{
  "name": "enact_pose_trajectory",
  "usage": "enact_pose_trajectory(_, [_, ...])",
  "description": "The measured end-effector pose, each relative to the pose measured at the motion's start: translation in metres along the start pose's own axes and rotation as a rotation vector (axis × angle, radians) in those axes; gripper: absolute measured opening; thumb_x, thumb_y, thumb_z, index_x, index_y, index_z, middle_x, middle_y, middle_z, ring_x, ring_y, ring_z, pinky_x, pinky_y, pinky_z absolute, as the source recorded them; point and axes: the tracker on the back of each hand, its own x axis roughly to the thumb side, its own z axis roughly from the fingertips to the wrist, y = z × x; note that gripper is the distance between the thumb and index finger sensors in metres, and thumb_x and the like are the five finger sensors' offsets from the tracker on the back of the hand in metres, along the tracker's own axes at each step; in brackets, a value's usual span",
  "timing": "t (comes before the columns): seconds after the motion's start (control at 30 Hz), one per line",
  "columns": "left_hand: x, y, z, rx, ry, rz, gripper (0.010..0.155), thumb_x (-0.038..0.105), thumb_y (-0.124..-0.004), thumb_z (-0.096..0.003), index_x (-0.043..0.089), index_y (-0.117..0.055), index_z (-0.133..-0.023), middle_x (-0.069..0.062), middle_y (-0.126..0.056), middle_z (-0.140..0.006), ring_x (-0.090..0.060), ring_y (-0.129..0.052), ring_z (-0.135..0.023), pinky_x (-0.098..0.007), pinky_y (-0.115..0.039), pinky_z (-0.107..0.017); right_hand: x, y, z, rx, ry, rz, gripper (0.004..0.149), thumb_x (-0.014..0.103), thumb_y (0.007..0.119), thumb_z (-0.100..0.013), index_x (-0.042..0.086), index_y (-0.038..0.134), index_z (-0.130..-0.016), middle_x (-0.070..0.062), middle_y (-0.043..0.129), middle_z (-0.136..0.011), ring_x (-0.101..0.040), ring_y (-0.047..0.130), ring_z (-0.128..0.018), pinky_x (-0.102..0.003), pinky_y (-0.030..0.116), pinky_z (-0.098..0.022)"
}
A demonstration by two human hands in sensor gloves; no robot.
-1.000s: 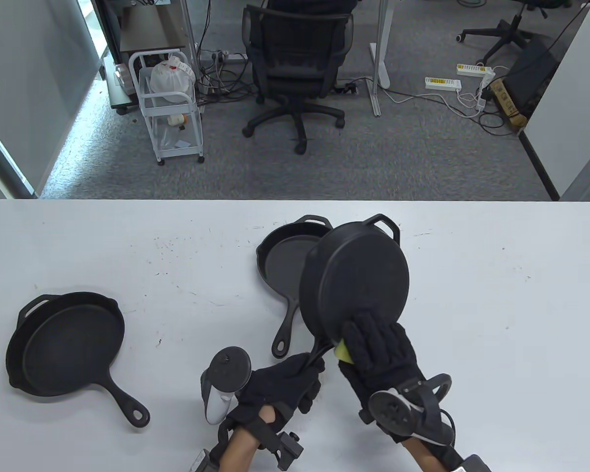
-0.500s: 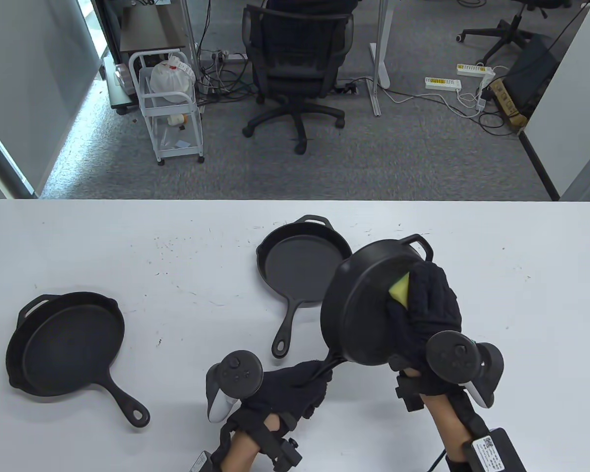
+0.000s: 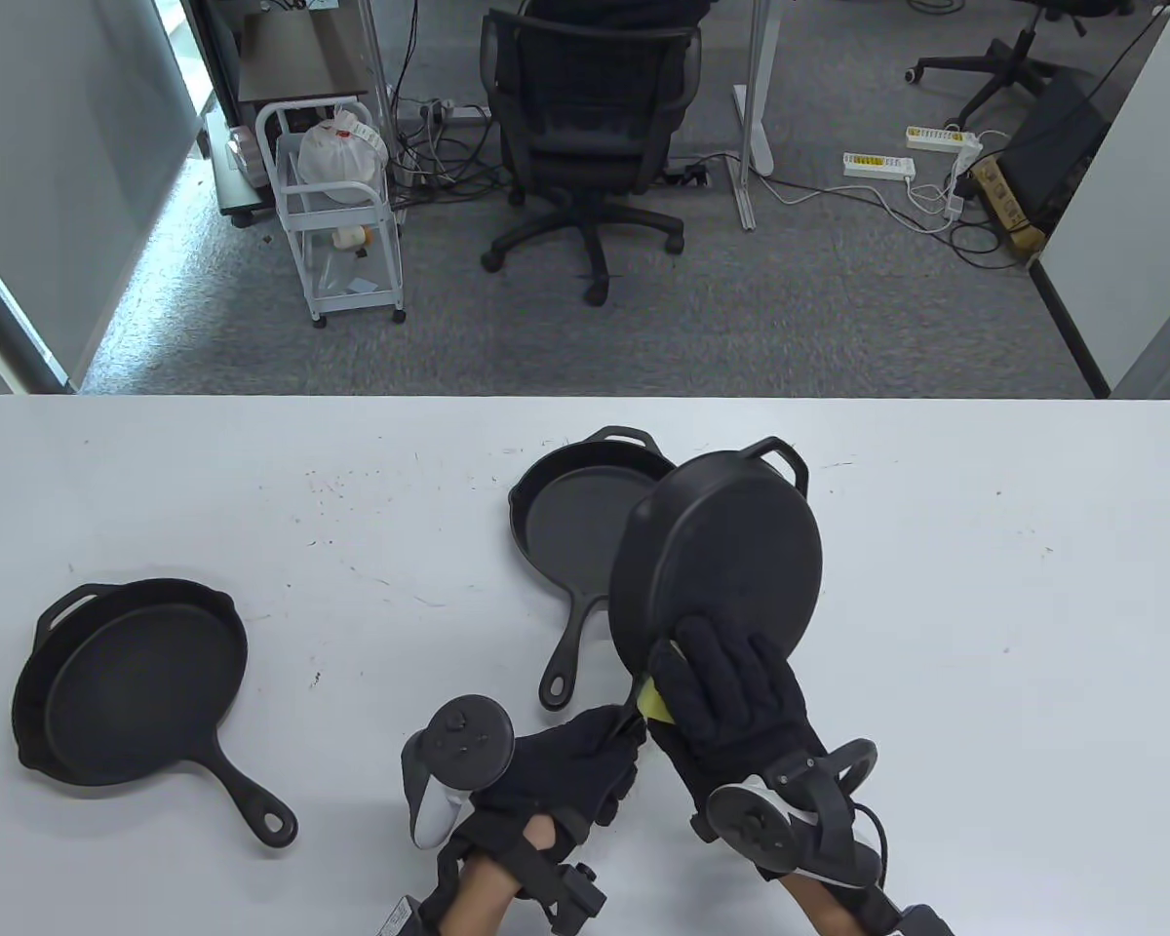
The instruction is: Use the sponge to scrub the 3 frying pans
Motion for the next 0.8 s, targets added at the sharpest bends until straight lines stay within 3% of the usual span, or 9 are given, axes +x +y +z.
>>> enact_pose_trajectory(0.2, [0.008,-0.004,0.0,-0.063,-0.055,-0.081,0.054,0.039,-0.09,-0.0436,0.015,-0.093,-0.091,-0.002,-0.111,-0.053,-0.018,-0.111,-0.025,-0.048,-0.094,-0.05,-0.052,-0.027,-0.018,-0.053,0.227,-0.22,0.07,0.053,0.064,-0.051,0.043,0.025,-0.108,0.005,0.031,-0.119,-0.025,0.039,-0.112,-0.058,0.044,-0.078])
enact_pose_trajectory(0.4, [0.005,-0.001,0.0,-0.039,-0.071,-0.033,0.054,0.04,-0.09,-0.0433,0.015,-0.093,-0.092,-0.002,-0.111,-0.053,-0.018,-0.11,-0.025,-0.049,-0.094,-0.051,-0.109,-0.003,0.008,0.0,0.448,-0.418,0.071,0.052,0.065,-0.051,0.041,0.025,-0.108,0.003,0.031,-0.119,-0.031,0.044,-0.111,-0.06,0.045,-0.077])
enact_pose_trajectory(0.53, [0.004,0.001,0.0,-0.001,-0.072,-0.037,0.054,0.04,-0.089,-0.0439,0.016,-0.093,-0.092,-0.001,-0.11,-0.053,-0.017,-0.11,-0.025,-0.049,-0.093,-0.051,-0.112,0.023,0.032,0.033,0.431,-0.482,0.071,0.052,0.067,-0.051,0.04,0.026,-0.108,0.001,0.03,-0.119,-0.034,0.055,-0.107,-0.06,0.049,-0.075])
enact_pose_trajectory(0.67, [0.001,0.001,0.004,0.09,-0.055,-0.035,0.054,0.041,-0.089,-0.0443,0.018,-0.091,-0.092,0.0,-0.11,-0.054,-0.017,-0.109,-0.026,-0.048,-0.093,-0.051,-0.098,0.041,0.044,0.05,0.326,-0.25,0.071,0.053,0.069,-0.05,0.04,0.031,-0.109,0.001,0.037,-0.118,-0.031,0.067,-0.1,-0.058,0.053,-0.075])
enact_pose_trajectory(0.8, [0.0,-0.001,0.008,0.212,-0.016,-0.087,0.055,0.044,-0.086,-0.045,0.018,-0.089,-0.094,0.001,-0.108,-0.055,-0.016,-0.107,-0.027,-0.049,-0.092,-0.051,-0.091,0.043,0.047,0.113,0.284,-0.227,0.07,0.053,0.071,-0.05,0.039,0.034,-0.109,0.0,0.042,-0.118,-0.03,0.072,-0.096,-0.057,0.054,-0.075])
